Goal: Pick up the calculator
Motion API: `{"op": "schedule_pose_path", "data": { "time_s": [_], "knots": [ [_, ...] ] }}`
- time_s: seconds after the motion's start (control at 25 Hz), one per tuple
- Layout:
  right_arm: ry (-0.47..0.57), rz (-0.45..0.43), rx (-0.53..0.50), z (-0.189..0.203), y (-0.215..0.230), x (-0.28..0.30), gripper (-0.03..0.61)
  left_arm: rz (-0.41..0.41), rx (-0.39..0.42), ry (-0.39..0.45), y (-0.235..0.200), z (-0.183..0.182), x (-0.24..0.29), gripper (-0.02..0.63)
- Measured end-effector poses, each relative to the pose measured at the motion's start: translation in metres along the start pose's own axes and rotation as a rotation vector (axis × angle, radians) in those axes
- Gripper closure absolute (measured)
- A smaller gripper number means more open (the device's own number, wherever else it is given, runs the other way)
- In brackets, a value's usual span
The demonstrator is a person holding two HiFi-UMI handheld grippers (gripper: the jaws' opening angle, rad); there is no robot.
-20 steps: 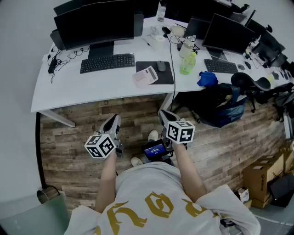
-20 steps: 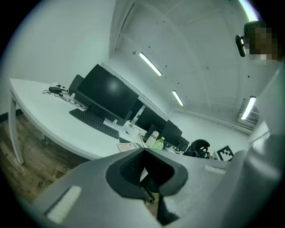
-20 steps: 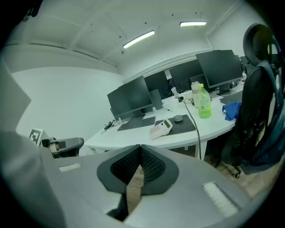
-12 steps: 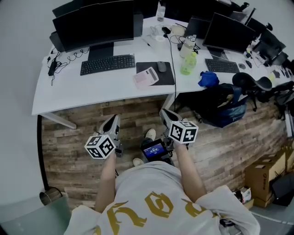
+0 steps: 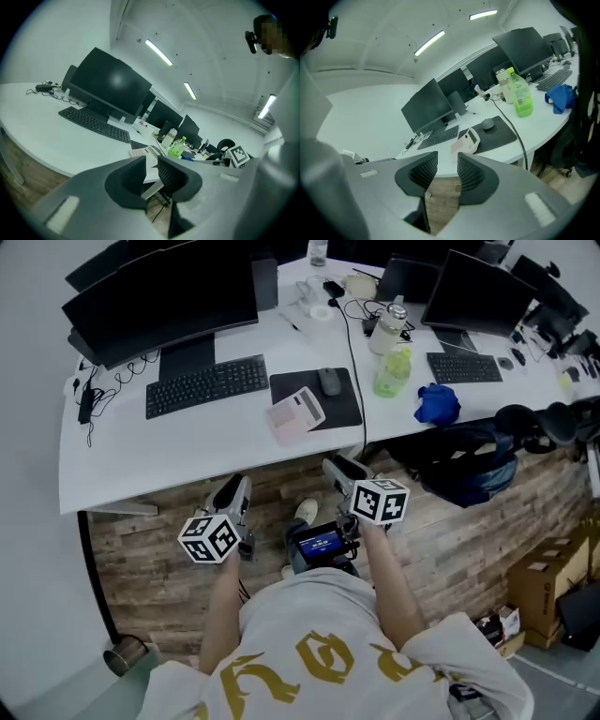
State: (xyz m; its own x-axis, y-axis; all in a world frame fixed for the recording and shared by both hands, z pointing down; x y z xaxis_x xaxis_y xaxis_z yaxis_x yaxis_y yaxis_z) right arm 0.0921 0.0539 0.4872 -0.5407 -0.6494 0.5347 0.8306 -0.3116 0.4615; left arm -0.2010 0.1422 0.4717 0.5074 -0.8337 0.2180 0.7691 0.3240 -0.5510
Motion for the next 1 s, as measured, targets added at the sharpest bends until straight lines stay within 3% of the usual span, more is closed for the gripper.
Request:
{"op": "schedule_pose_path", "data": {
  "time_s": [0.4, 0.68, 1.0],
  "knots": [
    [-0.113, 0.071, -0.013, -0.055, 0.043, 0.105, 0.364, -0.003, -0.098, -0.160, -0.071, -0.016, 0.106, 0.514],
    [-0.220, 0.060, -0.011, -0.055, 0.060, 0.158, 0.348, -0.019, -0.137, -0.239, -0.100, -0.007, 0.146, 0.512],
    [-0.268, 0.033, -0.005, -0.052, 0.061, 0.187, 0.348, -0.018, -0.114, -0.353, -0.106, 0.003, 0.173, 0.514]
  ]
}}
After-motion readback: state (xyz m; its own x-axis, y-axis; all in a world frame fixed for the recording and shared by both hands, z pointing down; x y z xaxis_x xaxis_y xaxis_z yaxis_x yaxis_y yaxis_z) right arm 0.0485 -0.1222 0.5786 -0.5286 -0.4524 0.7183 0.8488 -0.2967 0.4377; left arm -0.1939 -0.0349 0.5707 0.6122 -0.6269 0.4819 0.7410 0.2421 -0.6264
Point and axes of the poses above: the fingertips, and each gripper's own axes: x forward along the fingers, y to its right, z out of its underside, the point moved 9 cm from there along -x, backward along the fingers, and after that the axes turned 11 degrees about z, right-handed, at the moved point
